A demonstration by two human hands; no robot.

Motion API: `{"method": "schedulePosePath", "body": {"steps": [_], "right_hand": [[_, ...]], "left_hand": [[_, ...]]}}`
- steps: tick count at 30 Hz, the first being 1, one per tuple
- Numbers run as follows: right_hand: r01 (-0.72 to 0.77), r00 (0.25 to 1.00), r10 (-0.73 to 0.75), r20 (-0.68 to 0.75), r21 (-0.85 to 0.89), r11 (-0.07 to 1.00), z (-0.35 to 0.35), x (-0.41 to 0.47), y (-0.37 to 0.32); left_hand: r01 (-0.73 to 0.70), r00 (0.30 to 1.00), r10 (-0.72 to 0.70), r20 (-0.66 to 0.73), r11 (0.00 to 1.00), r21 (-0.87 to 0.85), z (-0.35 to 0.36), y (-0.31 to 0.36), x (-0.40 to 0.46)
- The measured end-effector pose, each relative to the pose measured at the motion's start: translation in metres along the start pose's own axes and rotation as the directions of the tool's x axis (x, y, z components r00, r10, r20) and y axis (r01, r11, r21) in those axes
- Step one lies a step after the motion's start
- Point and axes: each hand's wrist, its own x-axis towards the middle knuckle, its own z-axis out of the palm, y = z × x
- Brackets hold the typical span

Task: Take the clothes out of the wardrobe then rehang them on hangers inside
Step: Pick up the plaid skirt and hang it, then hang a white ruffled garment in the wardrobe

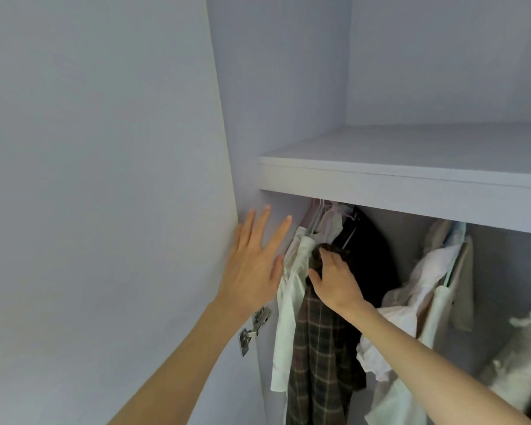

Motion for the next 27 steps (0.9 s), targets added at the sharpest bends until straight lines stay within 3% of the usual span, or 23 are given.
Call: {"method": "schedulePosePath", "body": {"steps": [4,7,11,16,21,23,27], "right_hand": [[0.187,0.971,-0.21,-0.111,-0.188,0.964,0.012,-0.05,-0.008],[0.273,0.958,-0.287,-0.015,-0.265,0.925,0.038,-0.096,-0.014],[0.354,0.934,-0.332,0.128,-0.232,0.906,0.073,-0.146,-0.032],[0.526,0.837,-0.49,0.242,-0.115,0.842,0.111,-0.187,-0.07],[0.695,0.632,-0.671,0.387,0.099,0.712,0.134,-0.235,-0.108],[0.721,0.548,-0.743,0.385,0.234,0.653,0.143,-0.254,-0.118],[0.77,0.371,-0.836,0.404,0.369,0.52,0.159,-0.298,-0.142]], "left_hand": [[0.102,0.993,-0.09,0.081,0.981,-0.166,0.003,0.01,-0.063],[0.203,0.965,-0.164,0.204,0.961,-0.188,0.006,0.015,-0.13],[0.41,0.866,-0.351,0.356,0.906,-0.104,-0.006,0.011,-0.218],[0.6,0.72,-0.596,0.354,0.792,0.114,-0.041,0.02,-0.299],[0.69,0.558,-0.774,0.298,0.633,0.353,-0.089,0.042,-0.371],[0.722,0.515,-0.83,0.215,0.555,0.414,-0.107,0.057,-0.405],[0.819,0.316,-0.948,0.047,0.297,0.491,-0.148,0.096,-0.469]]}}
